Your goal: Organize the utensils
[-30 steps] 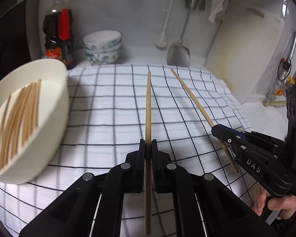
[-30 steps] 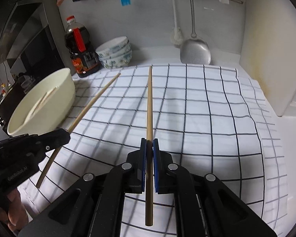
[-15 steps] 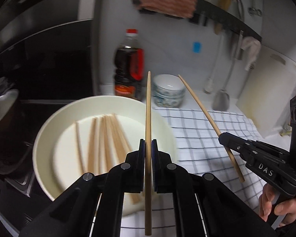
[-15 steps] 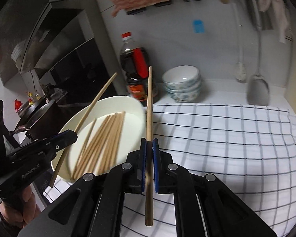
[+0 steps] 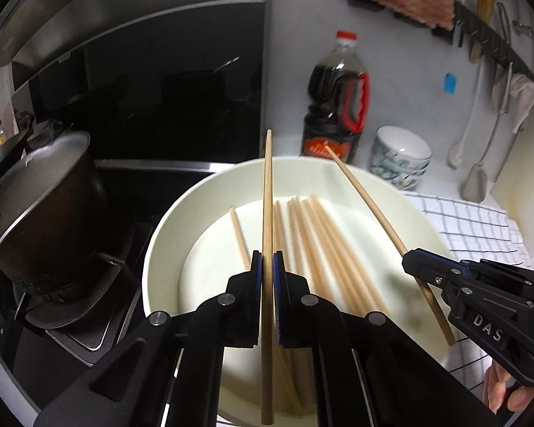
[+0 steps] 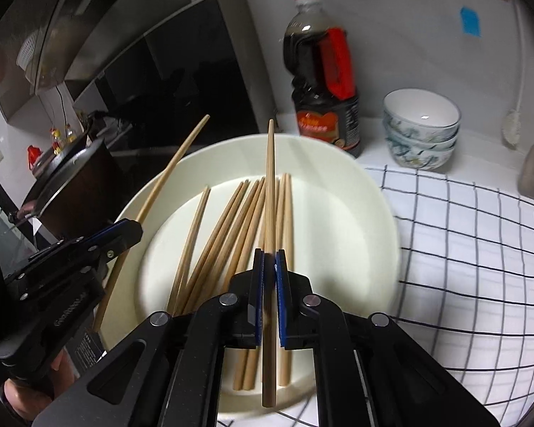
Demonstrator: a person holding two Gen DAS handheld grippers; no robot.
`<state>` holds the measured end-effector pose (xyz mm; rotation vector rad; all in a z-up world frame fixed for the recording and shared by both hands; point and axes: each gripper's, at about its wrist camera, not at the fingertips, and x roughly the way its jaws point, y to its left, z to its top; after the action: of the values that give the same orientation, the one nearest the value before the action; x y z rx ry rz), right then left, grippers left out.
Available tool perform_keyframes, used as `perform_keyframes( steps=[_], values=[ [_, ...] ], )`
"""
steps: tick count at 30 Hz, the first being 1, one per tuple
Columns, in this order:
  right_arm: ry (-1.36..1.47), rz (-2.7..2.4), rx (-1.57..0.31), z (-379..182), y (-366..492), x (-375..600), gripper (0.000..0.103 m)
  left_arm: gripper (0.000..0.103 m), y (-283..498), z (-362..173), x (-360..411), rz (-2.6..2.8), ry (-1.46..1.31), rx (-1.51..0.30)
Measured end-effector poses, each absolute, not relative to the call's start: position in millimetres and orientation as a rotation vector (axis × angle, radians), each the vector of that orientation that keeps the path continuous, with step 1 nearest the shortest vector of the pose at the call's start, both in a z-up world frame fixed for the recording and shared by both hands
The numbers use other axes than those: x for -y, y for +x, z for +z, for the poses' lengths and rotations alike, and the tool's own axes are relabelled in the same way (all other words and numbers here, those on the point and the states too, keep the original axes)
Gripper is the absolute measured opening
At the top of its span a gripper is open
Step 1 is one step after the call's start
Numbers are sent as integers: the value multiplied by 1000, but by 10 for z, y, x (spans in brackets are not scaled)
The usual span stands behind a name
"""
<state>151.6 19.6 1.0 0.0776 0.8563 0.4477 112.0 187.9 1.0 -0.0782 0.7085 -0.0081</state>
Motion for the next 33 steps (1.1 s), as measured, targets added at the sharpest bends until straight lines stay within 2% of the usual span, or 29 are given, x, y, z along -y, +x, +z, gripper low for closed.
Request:
perform_keyframes(
  steps=[11,12,13,14,15,16,17,21,26,30,33],
  values=[
    [43,414,-898,-137,1552,-323,6,7,1268,-190,-1900,19,-66,-757],
    [44,412,-897,-136,1543,-309,7,10,1266,-177,-1897,23,-66,-753],
    [48,412,-896,-128,1536,-291,7,16,1262,-163,-1894,33,-65,-750],
    [55,410,-889,-117,1523,-267,7,34,1254,-153,-1887,39,-64,-745],
    [64,402,-880,-100,1504,-231,7,60,1216,-121,-1894,48,-65,-728],
    [71,394,-872,-85,1486,-198,7,71,1175,-90,-1905,60,-66,-708],
    [75,390,-866,-73,1477,-179,8,77,1137,-57,-1912,68,-66,-687],
    [107,366,-846,-38,1401,-48,19,77,1035,33,-1926,83,-64,-669],
    [109,349,-830,-36,1290,17,20,84,950,82,-1934,90,-83,-663],
    [110,339,-817,-21,1206,36,29,87,881,103,-1900,101,-73,-656],
    [105,332,-808,-5,1153,31,31,88,831,123,-1880,100,-71,-650]
  ],
)
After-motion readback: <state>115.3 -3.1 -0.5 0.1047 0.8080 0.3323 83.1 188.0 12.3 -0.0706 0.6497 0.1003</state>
